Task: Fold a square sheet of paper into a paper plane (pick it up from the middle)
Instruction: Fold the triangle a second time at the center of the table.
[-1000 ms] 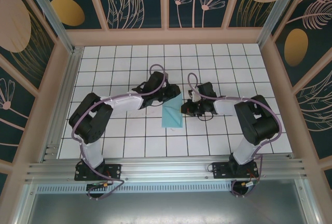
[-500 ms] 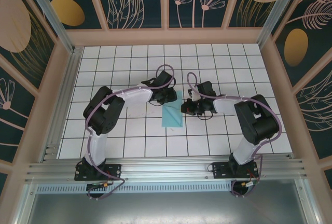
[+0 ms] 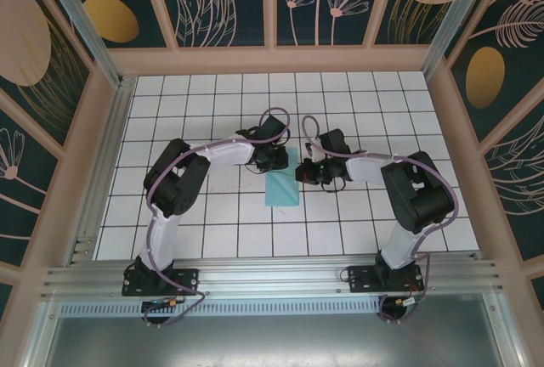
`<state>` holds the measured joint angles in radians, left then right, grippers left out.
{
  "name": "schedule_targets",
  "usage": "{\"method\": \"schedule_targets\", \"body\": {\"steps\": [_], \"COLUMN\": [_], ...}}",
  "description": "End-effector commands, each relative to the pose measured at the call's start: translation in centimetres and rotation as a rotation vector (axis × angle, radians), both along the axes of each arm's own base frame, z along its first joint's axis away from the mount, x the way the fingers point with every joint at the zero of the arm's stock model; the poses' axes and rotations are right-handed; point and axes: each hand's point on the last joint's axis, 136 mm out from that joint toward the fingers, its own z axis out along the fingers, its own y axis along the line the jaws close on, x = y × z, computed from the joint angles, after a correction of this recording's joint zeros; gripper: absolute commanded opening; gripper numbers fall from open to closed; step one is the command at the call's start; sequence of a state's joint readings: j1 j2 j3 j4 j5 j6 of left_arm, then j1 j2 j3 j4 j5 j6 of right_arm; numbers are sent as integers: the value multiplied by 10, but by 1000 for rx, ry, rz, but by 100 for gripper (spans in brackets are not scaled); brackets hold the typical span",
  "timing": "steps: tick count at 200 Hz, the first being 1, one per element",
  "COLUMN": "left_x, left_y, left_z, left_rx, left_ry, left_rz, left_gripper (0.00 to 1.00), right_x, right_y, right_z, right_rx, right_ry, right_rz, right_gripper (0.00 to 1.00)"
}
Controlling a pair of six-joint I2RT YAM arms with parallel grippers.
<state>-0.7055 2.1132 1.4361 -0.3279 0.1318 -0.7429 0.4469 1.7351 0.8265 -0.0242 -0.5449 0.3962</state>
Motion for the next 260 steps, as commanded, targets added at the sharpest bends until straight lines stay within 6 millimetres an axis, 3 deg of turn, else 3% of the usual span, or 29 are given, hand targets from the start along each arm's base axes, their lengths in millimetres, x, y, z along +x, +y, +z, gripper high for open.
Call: {"method": "schedule_targets", "body": {"steps": [1,260], "left_x": [-9,-13], "left_y": [7,14], "left_z": [-20,-37], "left_rx": [54,112], "left_ry": [57,76], "left_rz": [-36,-73], "left_gripper": [19,16], "right_x": [4,9], "right_y": [-2,-12], "right_z": [-5,-9], "right_rx": [-45,-112], "right_ry": [-11,-32], "right_rz": [11,-15], "right_gripper": [6,6]}}
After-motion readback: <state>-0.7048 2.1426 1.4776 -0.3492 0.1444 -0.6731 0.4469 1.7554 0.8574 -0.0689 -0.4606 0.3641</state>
